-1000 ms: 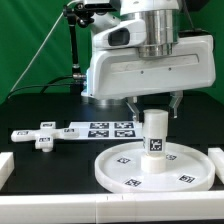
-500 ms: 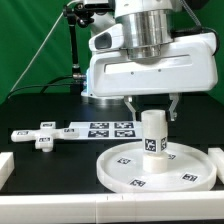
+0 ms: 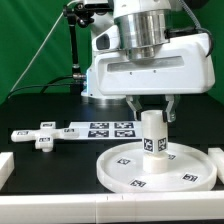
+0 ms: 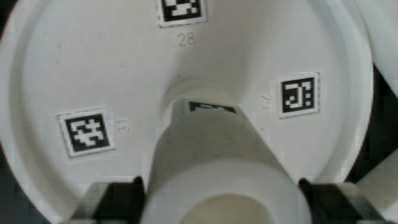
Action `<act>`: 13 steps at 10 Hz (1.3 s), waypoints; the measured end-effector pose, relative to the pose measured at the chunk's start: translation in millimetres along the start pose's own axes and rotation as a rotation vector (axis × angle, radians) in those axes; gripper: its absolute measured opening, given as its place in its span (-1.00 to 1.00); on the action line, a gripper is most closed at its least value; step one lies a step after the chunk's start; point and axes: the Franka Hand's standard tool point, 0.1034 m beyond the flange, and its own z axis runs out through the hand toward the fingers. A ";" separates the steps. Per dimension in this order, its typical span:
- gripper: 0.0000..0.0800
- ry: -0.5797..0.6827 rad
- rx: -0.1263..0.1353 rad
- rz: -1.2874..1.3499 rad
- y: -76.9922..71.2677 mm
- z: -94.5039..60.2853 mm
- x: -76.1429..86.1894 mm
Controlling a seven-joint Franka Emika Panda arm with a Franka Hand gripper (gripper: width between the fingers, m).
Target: Assemble round table
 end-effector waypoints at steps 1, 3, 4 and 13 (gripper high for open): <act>0.03 -0.015 0.005 0.116 0.2 0.3 -1.6; 0.03 -0.030 0.012 0.335 -0.4 1.3 -3.5; 0.03 -0.037 0.020 0.462 -1.4 1.8 -4.5; 0.61 -0.033 0.017 0.196 -10.1 2.1 -13.4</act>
Offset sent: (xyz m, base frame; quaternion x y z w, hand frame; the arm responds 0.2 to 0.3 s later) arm -0.0062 -0.0051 -0.0144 -0.0167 -0.0043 0.3221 0.9465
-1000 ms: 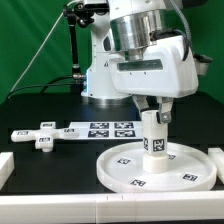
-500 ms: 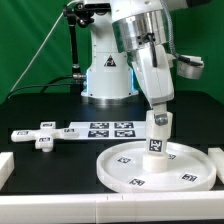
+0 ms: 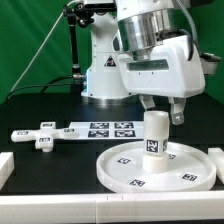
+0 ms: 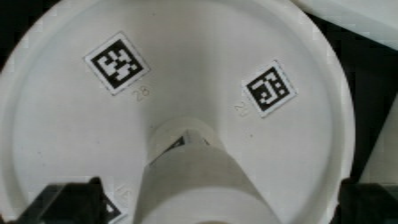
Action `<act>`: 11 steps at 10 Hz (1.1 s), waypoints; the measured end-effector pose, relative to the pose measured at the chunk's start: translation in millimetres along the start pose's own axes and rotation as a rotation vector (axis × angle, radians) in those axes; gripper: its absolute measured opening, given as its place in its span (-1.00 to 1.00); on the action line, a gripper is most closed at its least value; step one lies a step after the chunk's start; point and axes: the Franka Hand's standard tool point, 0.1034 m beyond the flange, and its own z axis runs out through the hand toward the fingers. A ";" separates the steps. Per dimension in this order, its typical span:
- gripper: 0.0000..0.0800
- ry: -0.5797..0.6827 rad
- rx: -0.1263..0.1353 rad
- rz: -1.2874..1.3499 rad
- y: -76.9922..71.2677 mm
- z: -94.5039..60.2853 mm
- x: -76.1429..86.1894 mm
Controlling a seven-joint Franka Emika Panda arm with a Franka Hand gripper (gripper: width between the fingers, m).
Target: Assemble round table
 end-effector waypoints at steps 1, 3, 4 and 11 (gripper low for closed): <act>0.62 0.000 0.000 -0.066 0.0 0.0 0.0; 0.62 0.000 -0.003 -0.237 0.2 -0.4 1.2; 0.62 0.000 -0.013 -0.387 -0.5 -2.8 7.0; 0.62 0.018 -0.028 -1.020 -0.7 -5.8 17.4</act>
Offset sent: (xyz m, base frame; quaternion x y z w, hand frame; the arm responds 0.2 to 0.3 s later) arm 0.0113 -0.0192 0.0037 -0.0350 0.0031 -0.3013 0.9529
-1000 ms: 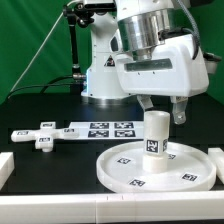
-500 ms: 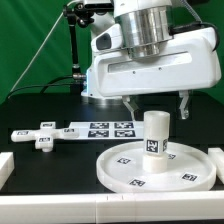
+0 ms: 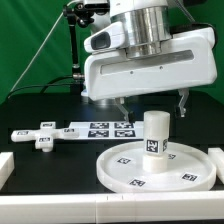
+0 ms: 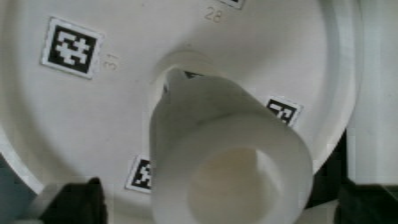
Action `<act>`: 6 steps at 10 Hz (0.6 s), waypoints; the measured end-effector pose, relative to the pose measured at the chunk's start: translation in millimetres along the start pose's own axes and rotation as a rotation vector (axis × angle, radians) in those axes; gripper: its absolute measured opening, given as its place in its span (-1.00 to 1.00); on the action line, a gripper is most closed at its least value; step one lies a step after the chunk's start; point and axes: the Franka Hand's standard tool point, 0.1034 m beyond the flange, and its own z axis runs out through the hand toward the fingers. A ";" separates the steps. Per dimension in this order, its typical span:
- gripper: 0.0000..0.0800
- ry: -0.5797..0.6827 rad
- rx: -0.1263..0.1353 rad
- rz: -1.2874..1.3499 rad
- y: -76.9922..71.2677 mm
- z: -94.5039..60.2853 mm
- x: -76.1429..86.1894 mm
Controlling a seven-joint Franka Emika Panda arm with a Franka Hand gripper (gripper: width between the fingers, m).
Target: Assemble round table
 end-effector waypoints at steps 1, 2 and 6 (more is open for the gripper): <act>0.62 0.000 -0.004 -0.089 -0.6 -0.1 0.3; 0.62 -0.001 -0.028 -0.233 -4.5 -1.2 2.3; 0.62 -0.036 -0.064 -0.664 -13.0 3.4 0.4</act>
Offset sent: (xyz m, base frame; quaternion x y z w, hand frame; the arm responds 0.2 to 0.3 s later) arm 0.0055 0.0123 0.0011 -0.0241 0.0079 -0.2984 0.9541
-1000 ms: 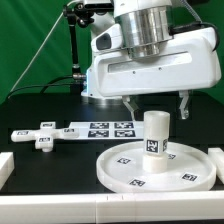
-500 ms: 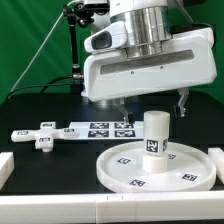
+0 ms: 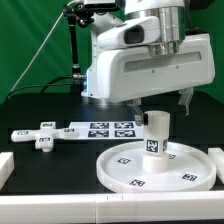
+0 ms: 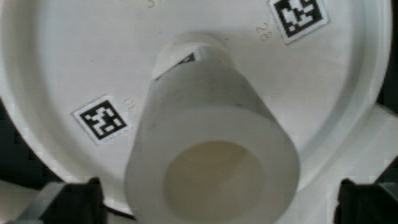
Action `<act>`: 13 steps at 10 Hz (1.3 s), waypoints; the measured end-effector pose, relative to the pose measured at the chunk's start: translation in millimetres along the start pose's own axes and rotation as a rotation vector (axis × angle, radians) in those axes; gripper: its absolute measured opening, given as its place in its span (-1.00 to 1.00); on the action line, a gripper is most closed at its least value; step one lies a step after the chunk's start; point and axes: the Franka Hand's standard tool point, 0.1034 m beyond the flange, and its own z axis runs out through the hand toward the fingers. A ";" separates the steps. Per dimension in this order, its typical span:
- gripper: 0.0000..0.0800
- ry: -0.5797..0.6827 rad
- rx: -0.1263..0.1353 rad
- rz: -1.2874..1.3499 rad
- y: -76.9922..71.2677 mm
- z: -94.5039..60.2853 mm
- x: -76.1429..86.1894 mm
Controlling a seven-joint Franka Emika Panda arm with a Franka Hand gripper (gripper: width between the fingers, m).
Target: Assemble round table
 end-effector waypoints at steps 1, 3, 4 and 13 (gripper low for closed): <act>0.62 0.000 0.000 -0.057 1.0 0.1 -0.8; 0.62 -0.002 0.000 -0.170 2.0 0.8 -1.7; 0.62 -0.003 -0.005 -0.256 2.3 1.6 -1.6; 0.62 -0.065 -0.007 -0.878 1.5 9.2 -7.4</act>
Offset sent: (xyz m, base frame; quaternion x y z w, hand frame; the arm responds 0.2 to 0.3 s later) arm 0.0000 0.0000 0.0000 0.0000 0.0000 -0.1938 0.9810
